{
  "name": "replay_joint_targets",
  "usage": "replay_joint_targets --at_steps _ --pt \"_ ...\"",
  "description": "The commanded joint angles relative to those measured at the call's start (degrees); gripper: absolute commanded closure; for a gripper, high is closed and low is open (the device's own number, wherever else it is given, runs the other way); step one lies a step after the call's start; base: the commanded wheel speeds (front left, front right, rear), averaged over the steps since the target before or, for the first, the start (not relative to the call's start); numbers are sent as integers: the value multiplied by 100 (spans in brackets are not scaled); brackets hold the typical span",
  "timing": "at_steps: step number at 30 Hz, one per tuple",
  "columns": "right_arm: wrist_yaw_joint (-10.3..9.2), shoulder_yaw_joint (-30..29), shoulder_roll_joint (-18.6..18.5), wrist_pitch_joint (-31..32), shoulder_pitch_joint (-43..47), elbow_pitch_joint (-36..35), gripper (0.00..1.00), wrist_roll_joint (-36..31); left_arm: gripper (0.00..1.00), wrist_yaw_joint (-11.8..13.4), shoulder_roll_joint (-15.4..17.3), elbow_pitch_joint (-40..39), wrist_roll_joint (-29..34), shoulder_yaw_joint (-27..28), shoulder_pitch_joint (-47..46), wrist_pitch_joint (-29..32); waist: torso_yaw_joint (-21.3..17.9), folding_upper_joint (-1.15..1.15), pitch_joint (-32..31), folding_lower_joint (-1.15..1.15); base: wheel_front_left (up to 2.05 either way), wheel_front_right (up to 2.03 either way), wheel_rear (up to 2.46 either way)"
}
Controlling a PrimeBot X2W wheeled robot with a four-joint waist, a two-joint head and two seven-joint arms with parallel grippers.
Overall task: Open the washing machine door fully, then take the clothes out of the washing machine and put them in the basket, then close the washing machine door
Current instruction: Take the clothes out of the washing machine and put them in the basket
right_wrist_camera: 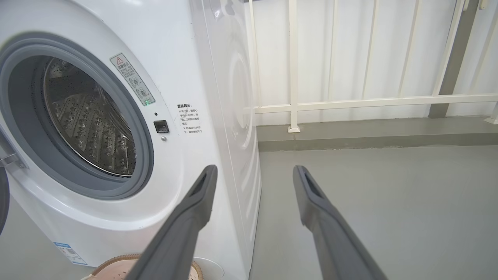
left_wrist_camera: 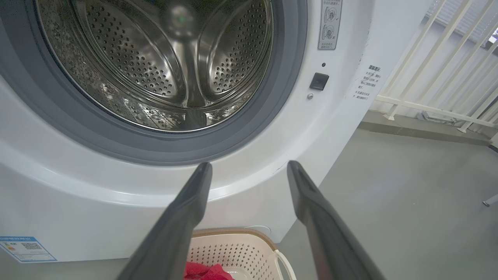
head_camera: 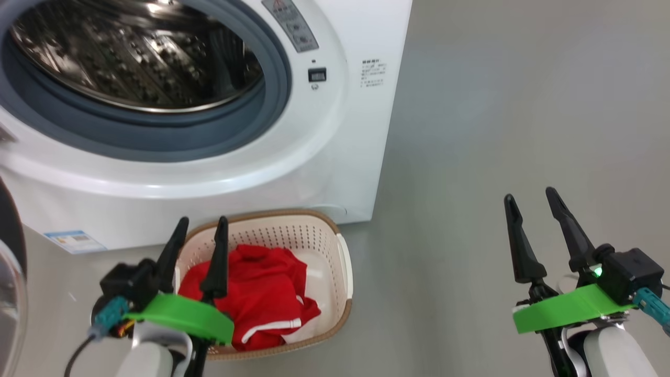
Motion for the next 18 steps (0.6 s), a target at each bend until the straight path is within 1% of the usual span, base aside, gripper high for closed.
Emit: replay_joint_targets --at_steps 1,8,18 --pt "35 92 -25 -36 25 -127 0 -71 0 54 75 -213 67 202 76 -69 39 0 -174 0 0 0 0" --pt "35 -7 -25 -36 226 -160 0 -119 0 106 62 -821 260 340 582 -70 46 0 -496 0 0 0 0" --pt "35 -84 -25 -36 629 -236 0 -296 0 213 101 -1196 386 523 1163 -70 48 0 -950 0 0 0 0"
